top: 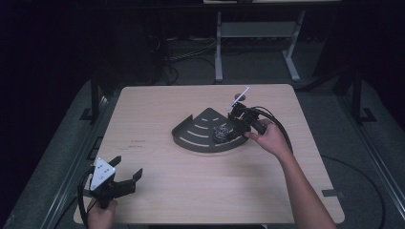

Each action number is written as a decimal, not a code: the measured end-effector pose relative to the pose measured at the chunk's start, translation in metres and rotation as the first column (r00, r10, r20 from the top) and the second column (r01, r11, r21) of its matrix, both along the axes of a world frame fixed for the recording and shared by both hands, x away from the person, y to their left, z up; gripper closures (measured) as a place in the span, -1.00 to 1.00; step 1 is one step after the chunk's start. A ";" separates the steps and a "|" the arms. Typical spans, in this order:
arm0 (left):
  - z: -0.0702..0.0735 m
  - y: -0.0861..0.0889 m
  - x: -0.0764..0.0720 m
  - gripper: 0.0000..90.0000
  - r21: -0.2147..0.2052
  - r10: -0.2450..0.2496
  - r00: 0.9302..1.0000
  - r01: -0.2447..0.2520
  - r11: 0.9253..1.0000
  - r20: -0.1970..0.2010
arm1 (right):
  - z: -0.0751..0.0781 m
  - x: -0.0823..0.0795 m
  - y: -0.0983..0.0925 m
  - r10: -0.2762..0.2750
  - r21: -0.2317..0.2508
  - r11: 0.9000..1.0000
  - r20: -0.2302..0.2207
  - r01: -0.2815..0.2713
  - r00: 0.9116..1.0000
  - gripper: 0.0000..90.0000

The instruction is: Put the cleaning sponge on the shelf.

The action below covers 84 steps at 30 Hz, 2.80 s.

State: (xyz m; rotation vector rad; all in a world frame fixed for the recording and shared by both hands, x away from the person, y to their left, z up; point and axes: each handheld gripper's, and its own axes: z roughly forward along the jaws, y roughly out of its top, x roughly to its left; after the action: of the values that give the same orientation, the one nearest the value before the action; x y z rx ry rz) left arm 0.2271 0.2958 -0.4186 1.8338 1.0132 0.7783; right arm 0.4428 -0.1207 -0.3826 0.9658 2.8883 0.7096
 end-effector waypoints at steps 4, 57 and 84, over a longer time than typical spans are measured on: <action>0.000 -0.001 0.000 -0.69 0.003 -0.004 1.000 0.004 1.000 0.000 | -0.001 -0.002 -0.002 0.001 0.000 1.000 -0.003 -0.001 1.000 -0.64; -0.004 -0.004 0.002 -0.70 0.012 -0.009 1.000 0.009 1.000 -0.014 | -0.025 -0.056 -0.053 -0.023 0.007 1.000 0.000 0.023 1.000 -0.65; -0.004 -0.005 0.002 -0.69 0.018 -0.008 1.000 0.008 1.000 -0.014 | -0.045 -0.085 -0.072 -0.027 0.019 0.999 -0.016 0.028 0.999 -0.66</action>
State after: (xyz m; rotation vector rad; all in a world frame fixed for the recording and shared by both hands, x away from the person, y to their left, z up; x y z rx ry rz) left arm 0.2295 0.2911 -0.4227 1.8603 1.0102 0.7730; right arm 0.3582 -0.1931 -0.4272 1.0162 2.8813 0.7323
